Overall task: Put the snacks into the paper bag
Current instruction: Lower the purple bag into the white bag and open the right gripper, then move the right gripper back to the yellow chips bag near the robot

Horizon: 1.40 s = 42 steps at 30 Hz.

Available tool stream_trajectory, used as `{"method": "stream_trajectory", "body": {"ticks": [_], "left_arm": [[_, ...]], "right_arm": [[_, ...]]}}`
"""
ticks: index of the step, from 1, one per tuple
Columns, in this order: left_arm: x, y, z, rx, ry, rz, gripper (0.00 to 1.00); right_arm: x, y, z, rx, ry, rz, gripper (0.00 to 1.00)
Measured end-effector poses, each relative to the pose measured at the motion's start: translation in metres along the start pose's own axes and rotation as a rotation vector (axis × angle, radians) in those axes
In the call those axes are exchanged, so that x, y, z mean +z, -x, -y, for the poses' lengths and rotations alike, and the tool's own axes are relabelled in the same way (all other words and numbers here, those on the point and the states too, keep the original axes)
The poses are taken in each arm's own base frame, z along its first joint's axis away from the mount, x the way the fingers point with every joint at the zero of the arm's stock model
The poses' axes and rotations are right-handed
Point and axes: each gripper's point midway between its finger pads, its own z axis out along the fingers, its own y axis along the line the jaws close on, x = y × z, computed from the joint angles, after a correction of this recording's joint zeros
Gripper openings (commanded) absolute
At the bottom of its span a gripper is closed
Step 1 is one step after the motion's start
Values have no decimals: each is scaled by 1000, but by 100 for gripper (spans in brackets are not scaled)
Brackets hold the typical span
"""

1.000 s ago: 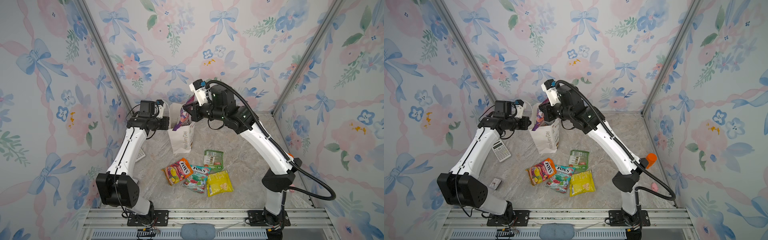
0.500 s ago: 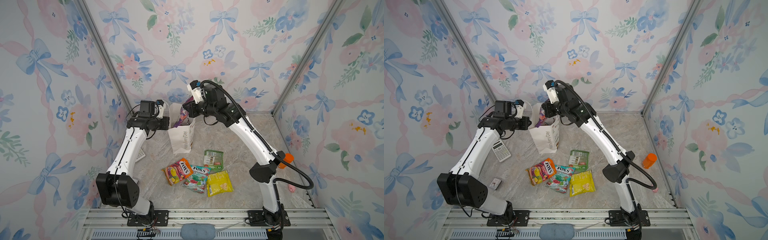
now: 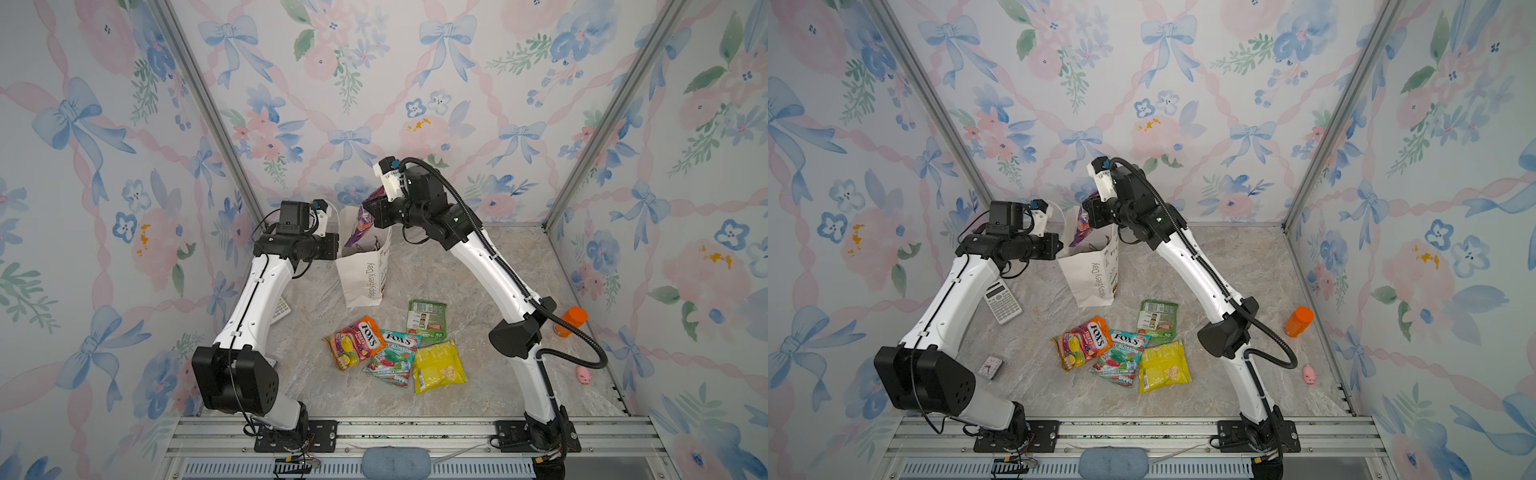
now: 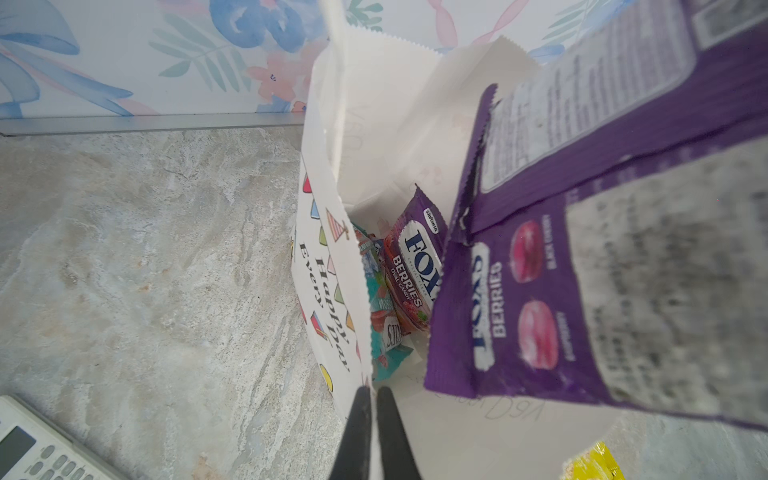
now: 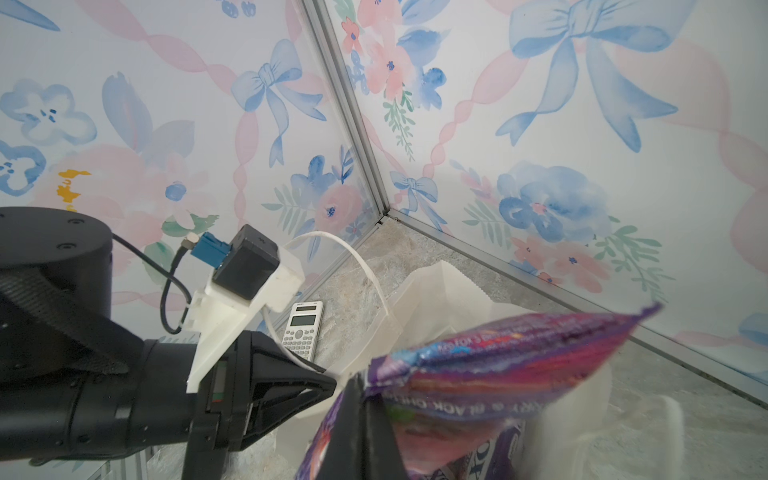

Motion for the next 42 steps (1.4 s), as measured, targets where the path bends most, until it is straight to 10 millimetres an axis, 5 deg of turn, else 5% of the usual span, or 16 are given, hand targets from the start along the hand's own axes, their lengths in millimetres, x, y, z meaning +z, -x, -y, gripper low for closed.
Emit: {"method": "stream_trajectory", "body": {"ticks": [9,21,28,30,33,35,42], "left_arm": [[0,0,0,0,1,0,0],[0,0,0,0,0,0,0],[0,0,0,0,0,0,0],[0,0,0,0,0,0,0],[0,0,0,0,0,0,0],[0,0,0,0,0,0,0],[-1,0,-2,-5,2,2,0]], "right_arm": [[29,-21,-2,40,74,-34,0],[34,-11,-12,29,135,12,0],[48,-22,2,35,119,-5,0],[51,-26,9,41,113,-12,12],[52,-25,22,59,94,-11,55],[49,-20,28,60,91,4,70],[35,-9,27,56,100,13,77]]}}
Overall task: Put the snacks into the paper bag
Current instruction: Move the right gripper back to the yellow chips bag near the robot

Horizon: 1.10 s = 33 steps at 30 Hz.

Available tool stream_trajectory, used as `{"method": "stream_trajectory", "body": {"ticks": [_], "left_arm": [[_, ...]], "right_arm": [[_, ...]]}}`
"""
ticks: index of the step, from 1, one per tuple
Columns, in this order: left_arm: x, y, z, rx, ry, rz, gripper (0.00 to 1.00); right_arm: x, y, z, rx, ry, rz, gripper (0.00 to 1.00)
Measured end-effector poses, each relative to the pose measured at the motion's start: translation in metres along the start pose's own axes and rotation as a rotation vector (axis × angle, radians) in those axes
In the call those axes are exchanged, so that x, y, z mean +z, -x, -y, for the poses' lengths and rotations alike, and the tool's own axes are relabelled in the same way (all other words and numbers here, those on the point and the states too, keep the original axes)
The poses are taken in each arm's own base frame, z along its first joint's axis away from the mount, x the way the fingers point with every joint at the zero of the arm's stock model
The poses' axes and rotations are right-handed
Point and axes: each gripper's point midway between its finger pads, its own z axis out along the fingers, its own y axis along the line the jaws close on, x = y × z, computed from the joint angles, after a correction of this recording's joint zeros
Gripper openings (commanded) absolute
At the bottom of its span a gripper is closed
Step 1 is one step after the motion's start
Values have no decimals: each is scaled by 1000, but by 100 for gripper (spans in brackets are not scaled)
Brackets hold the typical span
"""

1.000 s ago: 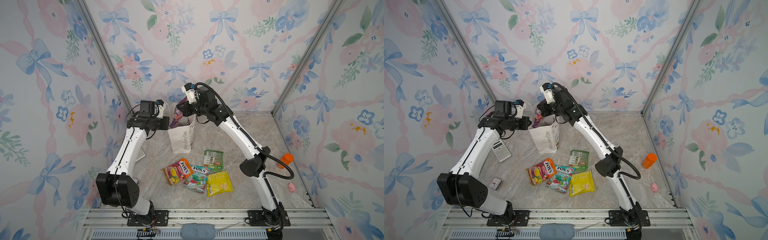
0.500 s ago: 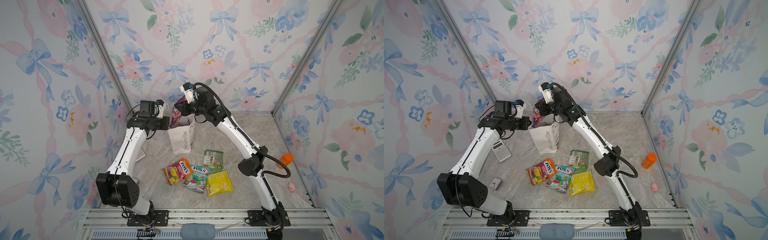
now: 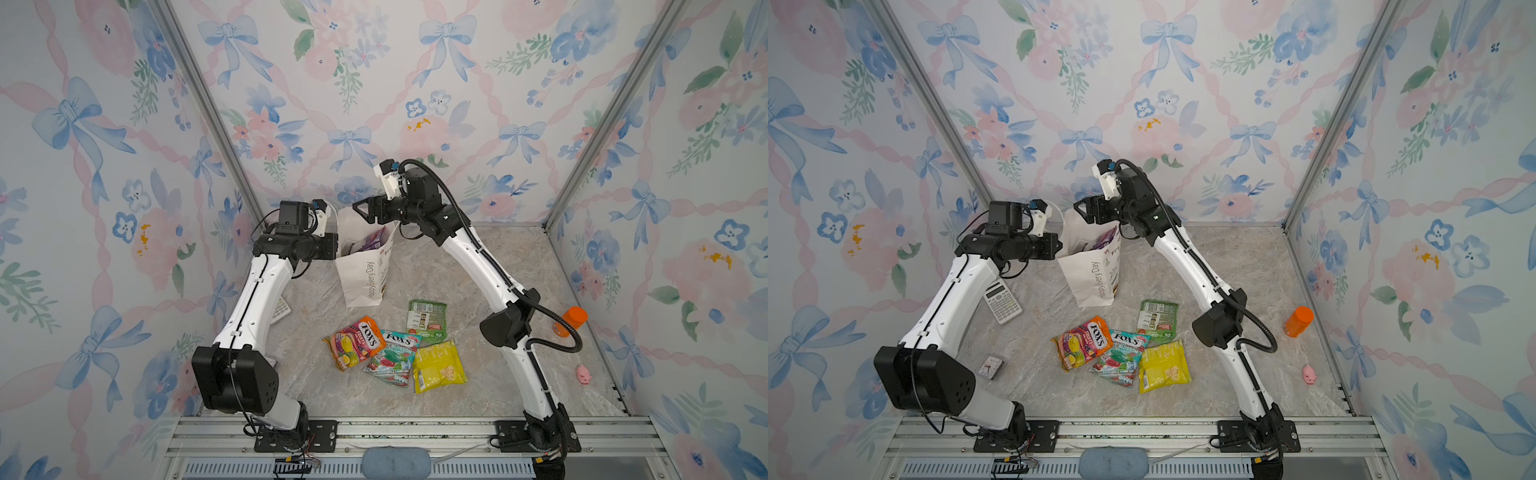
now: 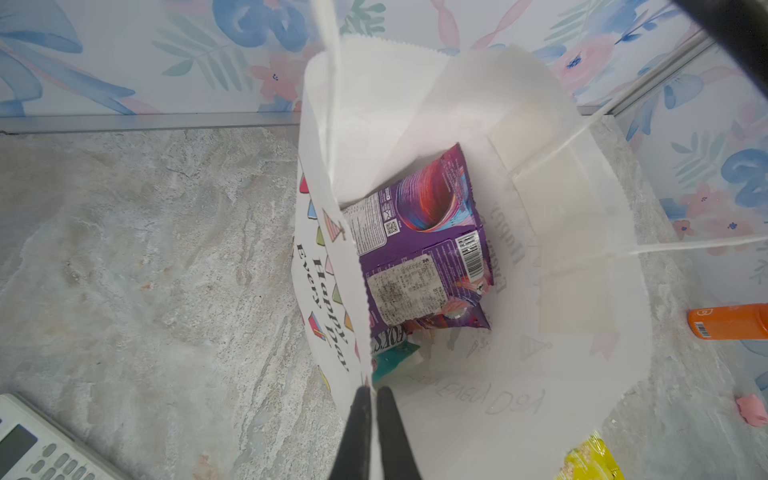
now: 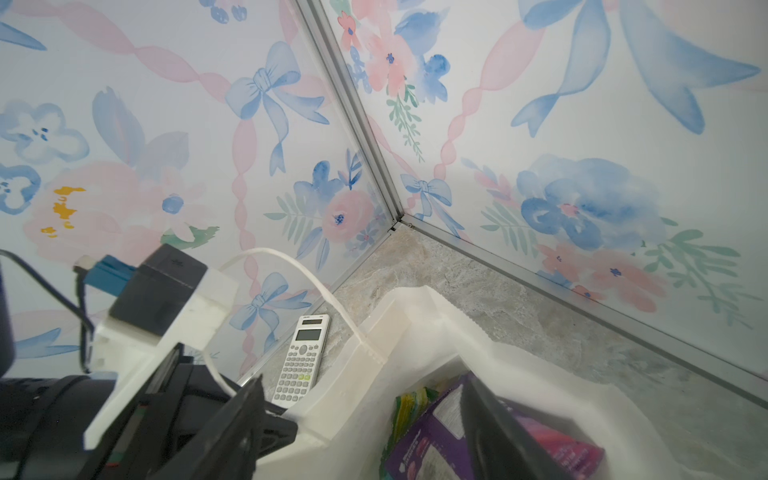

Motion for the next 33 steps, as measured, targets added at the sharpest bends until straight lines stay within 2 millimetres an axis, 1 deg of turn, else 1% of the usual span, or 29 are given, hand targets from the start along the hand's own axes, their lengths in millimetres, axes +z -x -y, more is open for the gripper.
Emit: {"method": "stream_trajectory", "body": {"ticks": [4,9,12,15,19,24,28,31,33], "left_arm": [[0,0,0,0,0,0,0],[0,0,0,0,0,0,0],[0,0,0,0,0,0,0],[0,0,0,0,0,-1,0],[0,0,0,0,0,-1,0],[0,0,0,0,0,-1,0],[0,0,0,0,0,0,0],[0,0,0,0,0,-1,0],[0,0,0,0,1,0,0]], "right_arm": [[-20,7,-18,0,32,-7,79],[-47,15,-48,-18,77,-8,79],[-58,6,-64,-40,89,-36,79],[-70,-17,-69,-65,58,-85,80],[-91,-58,-56,-72,-27,-146,82],[-130,-112,-24,-23,-147,-204,82],[-160,-157,4,53,-248,-251,84],[-178,-195,29,138,-332,-296,94],[-190,-224,43,196,-381,-330,97]]}}
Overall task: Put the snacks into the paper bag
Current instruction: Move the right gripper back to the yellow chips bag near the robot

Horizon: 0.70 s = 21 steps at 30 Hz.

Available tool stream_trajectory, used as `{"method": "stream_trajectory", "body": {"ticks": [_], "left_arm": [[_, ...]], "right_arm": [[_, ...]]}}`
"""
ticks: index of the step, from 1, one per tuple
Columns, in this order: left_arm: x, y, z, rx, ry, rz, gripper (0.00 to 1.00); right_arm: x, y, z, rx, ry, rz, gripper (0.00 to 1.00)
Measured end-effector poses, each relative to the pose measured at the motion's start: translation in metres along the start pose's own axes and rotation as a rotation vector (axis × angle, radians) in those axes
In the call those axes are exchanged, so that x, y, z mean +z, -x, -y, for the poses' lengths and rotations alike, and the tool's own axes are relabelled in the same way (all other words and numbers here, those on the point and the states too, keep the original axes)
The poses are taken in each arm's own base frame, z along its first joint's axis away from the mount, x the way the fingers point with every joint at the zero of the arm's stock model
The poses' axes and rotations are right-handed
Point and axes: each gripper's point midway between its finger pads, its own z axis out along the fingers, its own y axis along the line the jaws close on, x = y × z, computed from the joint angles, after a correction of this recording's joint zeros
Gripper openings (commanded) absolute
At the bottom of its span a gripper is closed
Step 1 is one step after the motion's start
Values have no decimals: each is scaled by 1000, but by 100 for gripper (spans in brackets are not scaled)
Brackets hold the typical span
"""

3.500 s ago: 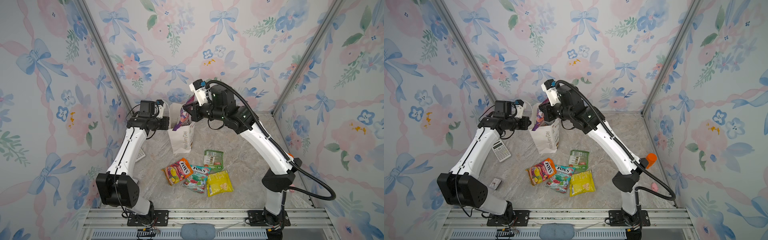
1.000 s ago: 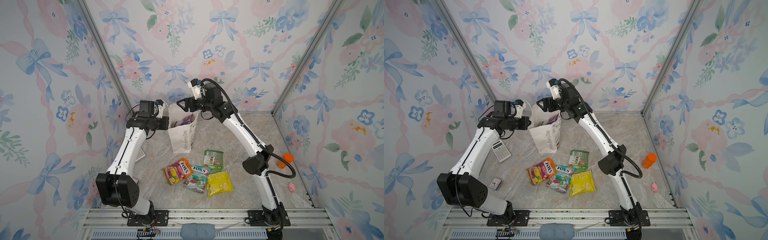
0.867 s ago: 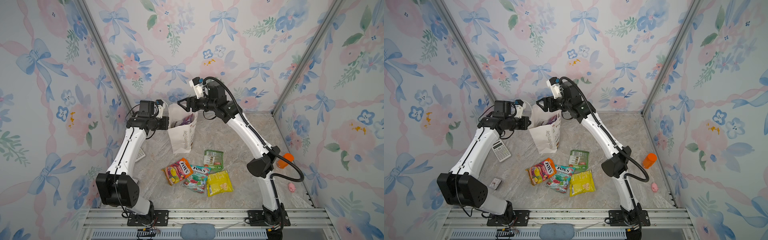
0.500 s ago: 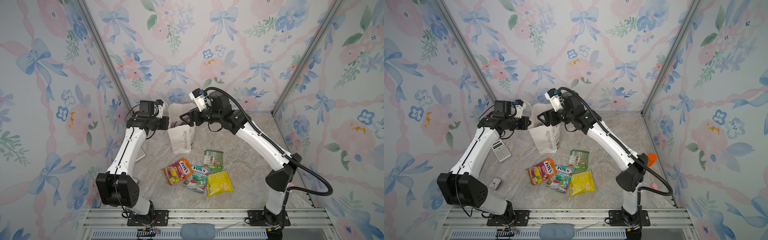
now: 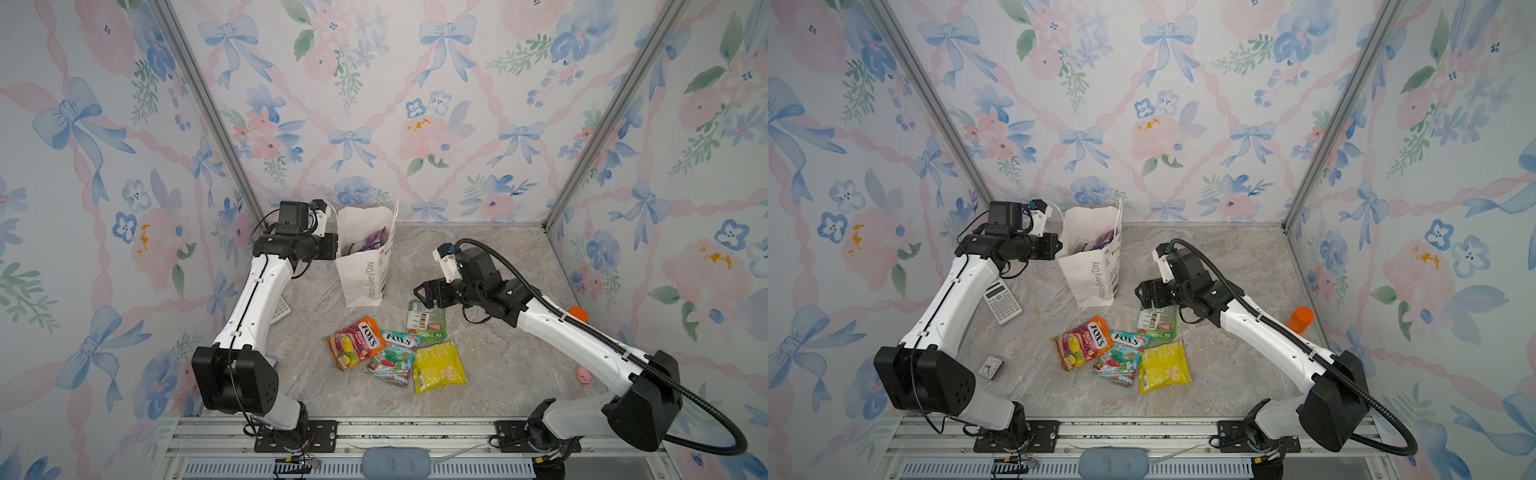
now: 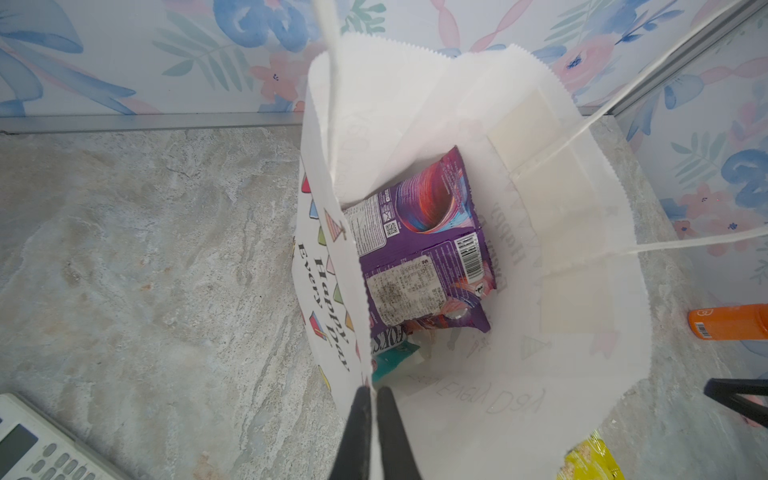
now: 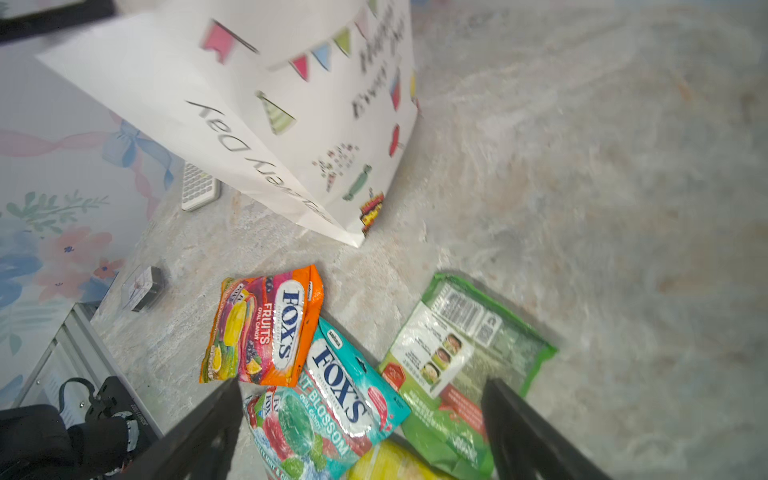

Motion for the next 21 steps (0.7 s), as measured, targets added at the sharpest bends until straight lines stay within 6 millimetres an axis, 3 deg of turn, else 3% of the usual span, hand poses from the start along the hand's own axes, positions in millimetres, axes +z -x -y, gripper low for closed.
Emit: {"method": "stream_trajectory", "body": {"ticks": [2,5,17,21], "left_arm": [[0,0,-1,0,3,-1,0],[1,0,-1,0,3,2,0],[1,0,-1,1,3,3,0],[1,0,-1,1,3,4,0]], "right_arm": [[3,-28,22,64,-48,-44,98],[3,-53,41,137,-92,-84,99],[-5,-140,83,412,-144,-184,90],[-8,-156,84,462,-128,-207,86]]}}
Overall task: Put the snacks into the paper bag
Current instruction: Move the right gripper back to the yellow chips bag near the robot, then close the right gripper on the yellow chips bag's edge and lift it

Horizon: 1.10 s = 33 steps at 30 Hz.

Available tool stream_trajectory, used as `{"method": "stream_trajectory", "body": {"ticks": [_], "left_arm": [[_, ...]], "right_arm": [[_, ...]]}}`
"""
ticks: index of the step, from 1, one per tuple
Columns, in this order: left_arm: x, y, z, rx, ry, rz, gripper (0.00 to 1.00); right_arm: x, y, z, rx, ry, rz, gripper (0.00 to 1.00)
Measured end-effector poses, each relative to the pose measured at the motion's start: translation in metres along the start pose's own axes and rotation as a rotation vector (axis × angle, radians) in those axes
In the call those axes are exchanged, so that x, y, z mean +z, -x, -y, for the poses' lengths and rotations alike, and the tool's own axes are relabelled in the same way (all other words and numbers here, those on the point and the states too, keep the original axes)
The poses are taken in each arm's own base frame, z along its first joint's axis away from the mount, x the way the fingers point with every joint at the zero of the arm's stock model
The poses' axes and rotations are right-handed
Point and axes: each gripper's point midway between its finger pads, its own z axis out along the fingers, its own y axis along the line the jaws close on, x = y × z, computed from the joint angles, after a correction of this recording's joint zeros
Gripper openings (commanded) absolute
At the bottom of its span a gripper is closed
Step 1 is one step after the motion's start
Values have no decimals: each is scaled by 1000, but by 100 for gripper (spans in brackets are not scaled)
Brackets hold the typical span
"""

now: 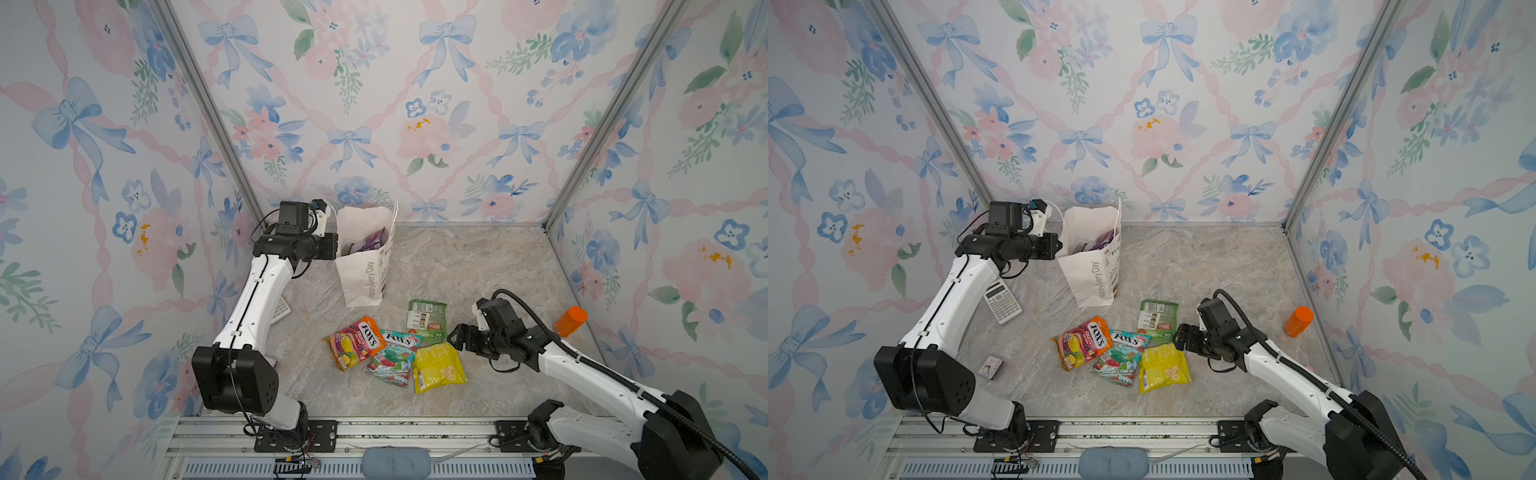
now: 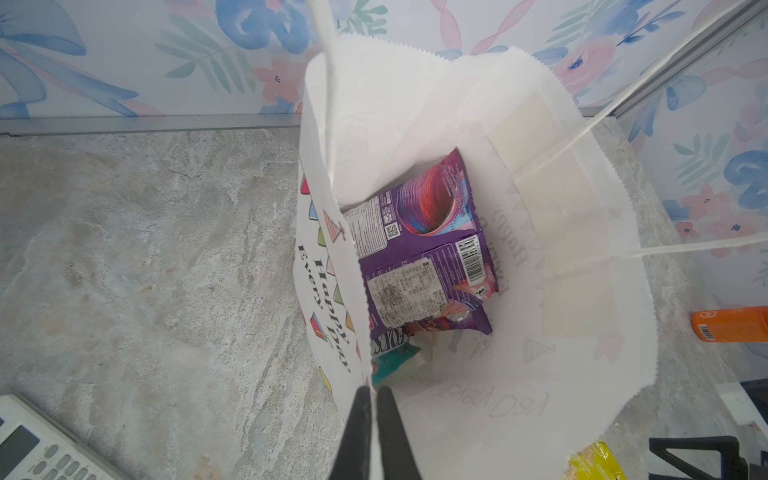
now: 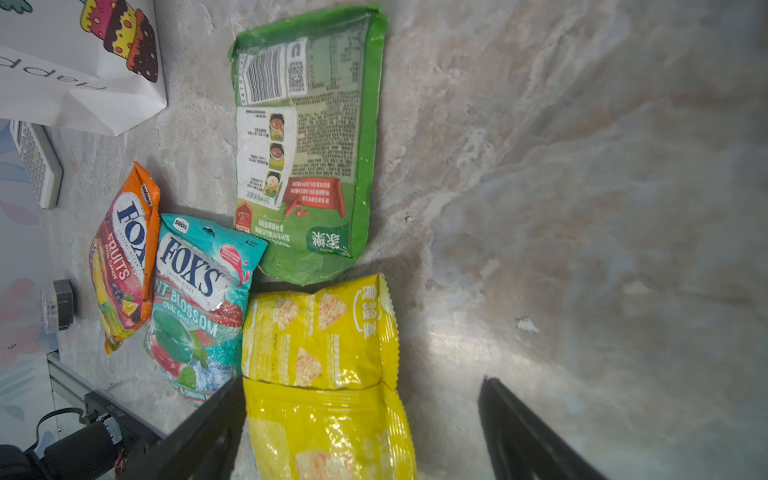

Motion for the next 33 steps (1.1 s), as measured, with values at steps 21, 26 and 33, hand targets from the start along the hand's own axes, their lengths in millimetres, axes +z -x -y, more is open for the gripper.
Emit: {"method": "stream_trajectory", "body": {"ticks": [21,26,33], "left_arm": [[0,0,0,0,3,0,0],[0,0,0,1,2,0,0],[0,0,1,2,2,0,0]], "right_arm": [[24,-44,13,198,98,-113,62],[30,-44,8,205,116,-123,59],[41,-51,10,208,107,-166,42]]}}
